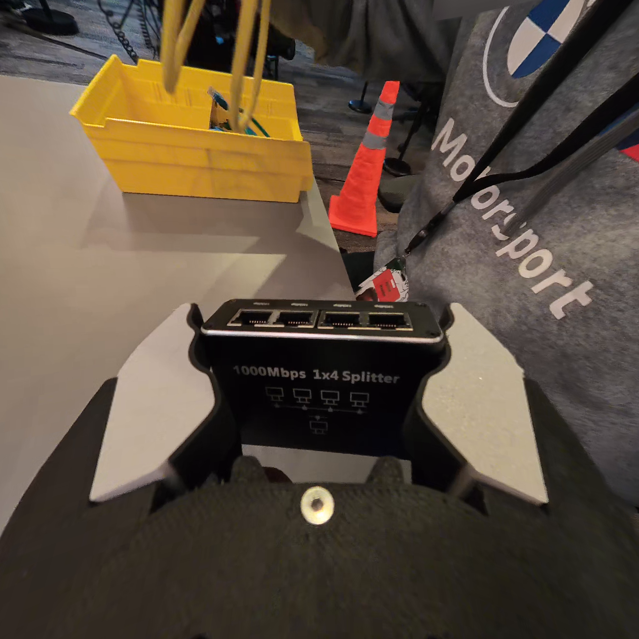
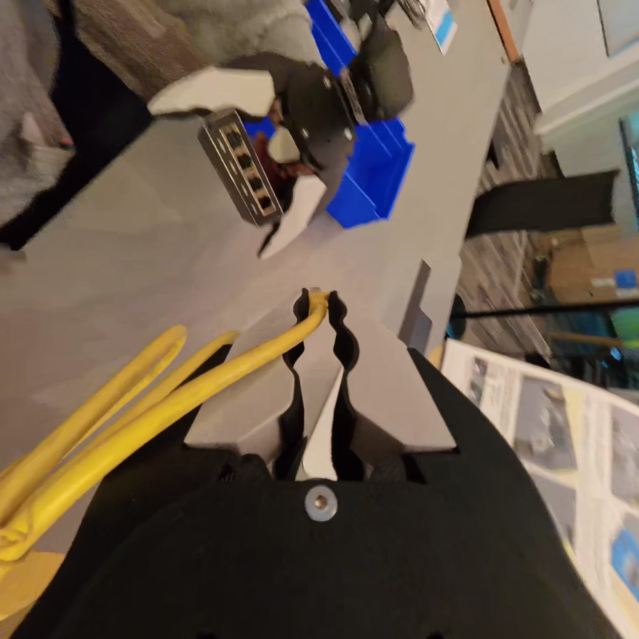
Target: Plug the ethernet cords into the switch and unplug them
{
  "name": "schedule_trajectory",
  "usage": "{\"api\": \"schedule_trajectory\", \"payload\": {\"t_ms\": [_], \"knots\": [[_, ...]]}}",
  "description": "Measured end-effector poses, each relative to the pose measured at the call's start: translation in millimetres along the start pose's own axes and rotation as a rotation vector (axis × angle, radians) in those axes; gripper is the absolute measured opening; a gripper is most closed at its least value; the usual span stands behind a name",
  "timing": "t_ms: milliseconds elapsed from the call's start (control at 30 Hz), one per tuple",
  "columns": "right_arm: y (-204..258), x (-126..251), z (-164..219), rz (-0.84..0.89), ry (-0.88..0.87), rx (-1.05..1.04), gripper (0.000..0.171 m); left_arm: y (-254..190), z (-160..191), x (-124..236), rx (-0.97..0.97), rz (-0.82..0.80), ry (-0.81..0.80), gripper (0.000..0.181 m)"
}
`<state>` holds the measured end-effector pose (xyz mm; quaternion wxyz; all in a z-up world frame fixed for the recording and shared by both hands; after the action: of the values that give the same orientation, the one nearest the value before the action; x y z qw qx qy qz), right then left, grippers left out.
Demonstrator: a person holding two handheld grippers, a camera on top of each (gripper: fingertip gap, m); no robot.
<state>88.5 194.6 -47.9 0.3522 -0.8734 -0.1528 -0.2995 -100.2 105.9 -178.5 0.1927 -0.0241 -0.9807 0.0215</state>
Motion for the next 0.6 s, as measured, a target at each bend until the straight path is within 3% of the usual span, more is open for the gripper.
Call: {"api": "schedule_trajectory", "payload": {"t_ms": [267, 433, 600], "knots": [[3, 99, 30, 0.357, 0.314, -0.103, 0.009, -3, -8, 0, -0.028, -0.023, 0.014, 0.125], [26, 155, 61, 0.584, 0.695, -0.162, 0.009, -5, -13, 0, -0.044, -0.041, 0.039, 0.125], [67, 193, 100, 0.717, 0.965, -0.336, 0.009, -3, -10, -2, -0.033, -0.060, 0.075, 0.125]]}}
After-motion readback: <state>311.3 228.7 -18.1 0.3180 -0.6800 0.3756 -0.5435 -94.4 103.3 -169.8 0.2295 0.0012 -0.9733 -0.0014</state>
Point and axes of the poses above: each gripper's, where its closed fingertips meet, x back along the fingers, z out of its underside, y = z × x across the jaws, the point moved 9 cm from there along x, back along the fingers, and after that the axes turned 8 degrees about -x, right-handed, at the moved point
